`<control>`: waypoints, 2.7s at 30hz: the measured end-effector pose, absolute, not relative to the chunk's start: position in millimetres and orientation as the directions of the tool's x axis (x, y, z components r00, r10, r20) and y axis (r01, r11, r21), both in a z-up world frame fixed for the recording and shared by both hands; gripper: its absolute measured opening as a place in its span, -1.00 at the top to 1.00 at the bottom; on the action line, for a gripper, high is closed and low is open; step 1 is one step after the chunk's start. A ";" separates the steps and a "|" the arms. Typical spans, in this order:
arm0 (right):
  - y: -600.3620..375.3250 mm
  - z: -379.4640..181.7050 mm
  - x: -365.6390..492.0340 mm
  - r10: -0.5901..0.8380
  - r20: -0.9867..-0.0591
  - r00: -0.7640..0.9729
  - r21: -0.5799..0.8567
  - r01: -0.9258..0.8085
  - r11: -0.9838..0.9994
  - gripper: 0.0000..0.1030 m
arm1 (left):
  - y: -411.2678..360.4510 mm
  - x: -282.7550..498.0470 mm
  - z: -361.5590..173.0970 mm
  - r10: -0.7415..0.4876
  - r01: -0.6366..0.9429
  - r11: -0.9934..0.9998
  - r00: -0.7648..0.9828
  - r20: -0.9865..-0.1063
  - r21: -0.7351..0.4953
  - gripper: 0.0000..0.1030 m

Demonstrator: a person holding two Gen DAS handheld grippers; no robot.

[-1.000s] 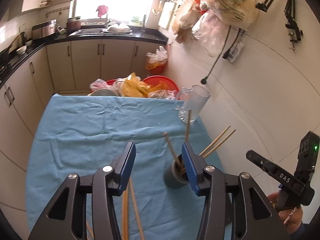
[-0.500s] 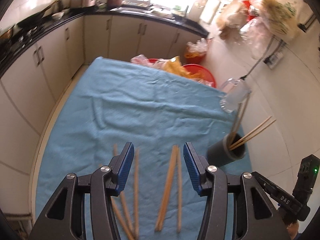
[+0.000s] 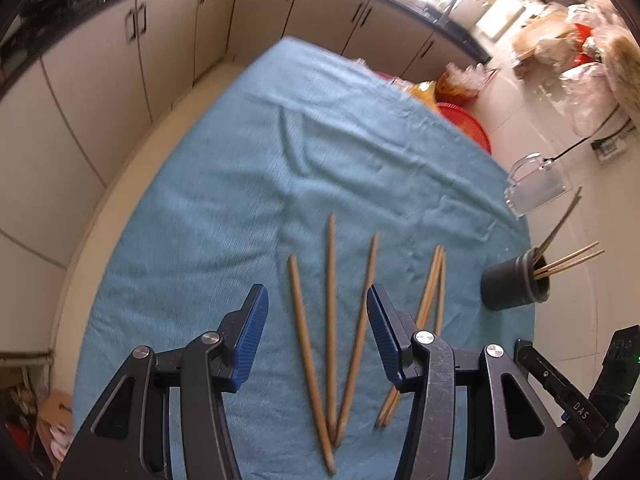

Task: Organize utensils
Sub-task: 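Move both tools to the remaining chopsticks and close on one each, then lift the held chopsticks upright and carry both toward the holder cup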

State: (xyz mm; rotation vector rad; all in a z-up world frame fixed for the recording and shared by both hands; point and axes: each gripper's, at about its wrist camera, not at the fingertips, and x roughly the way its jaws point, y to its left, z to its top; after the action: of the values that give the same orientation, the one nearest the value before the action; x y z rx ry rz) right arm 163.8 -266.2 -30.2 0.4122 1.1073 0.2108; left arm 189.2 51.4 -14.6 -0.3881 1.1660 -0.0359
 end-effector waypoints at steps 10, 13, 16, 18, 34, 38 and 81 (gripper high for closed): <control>-257.1 -38.6 161.0 0.380 -0.841 0.386 0.427 0.040 0.903 0.03 | 39.0 202.6 -63.3 -0.241 -0.176 0.939 0.277 -0.930 -0.296 0.28; -265.5 -39.7 159.0 0.375 -0.844 0.383 0.427 0.059 0.902 0.04 | 28.8 208.3 -77.4 -0.228 -0.168 0.948 0.237 -0.944 -0.271 0.53; -274.0 -40.9 156.5 0.371 -0.846 0.383 0.430 0.080 0.899 0.05 | 22.7 209.5 -88.4 -0.185 -0.164 0.961 0.217 -0.958 -0.223 0.58; -277.8 -43.2 156.6 0.370 -0.849 0.377 0.431 0.091 0.898 0.13 | 19.3 209.9 -95.7 -0.170 -0.157 0.966 0.204 -0.964 -0.203 0.69; -224.7 -98.7 236.4 0.309 -0.930 0.200 0.317 0.011 0.948 0.48 | 34.1 174.8 -99.4 -0.073 -0.162 0.980 0.252 -0.965 -0.117 0.86; -216.3 -118.7 260.6 0.252 -0.955 0.155 0.257 0.011 0.966 0.54 | 36.7 169.3 -98.6 -0.068 -0.170 0.979 0.260 -0.963 -0.115 0.86; -139.1 2.1 237.2 0.354 -0.825 0.440 0.212 -0.340 0.916 0.88 | 41.2 86.1 12.6 0.025 -0.269 0.949 0.589 -0.808 -0.167 0.87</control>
State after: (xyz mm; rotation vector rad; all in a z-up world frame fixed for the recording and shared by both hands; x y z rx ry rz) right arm 237.2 -139.1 2.1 0.0151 1.0289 0.4306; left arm 86.1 41.2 12.6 -0.2850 0.9280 0.1740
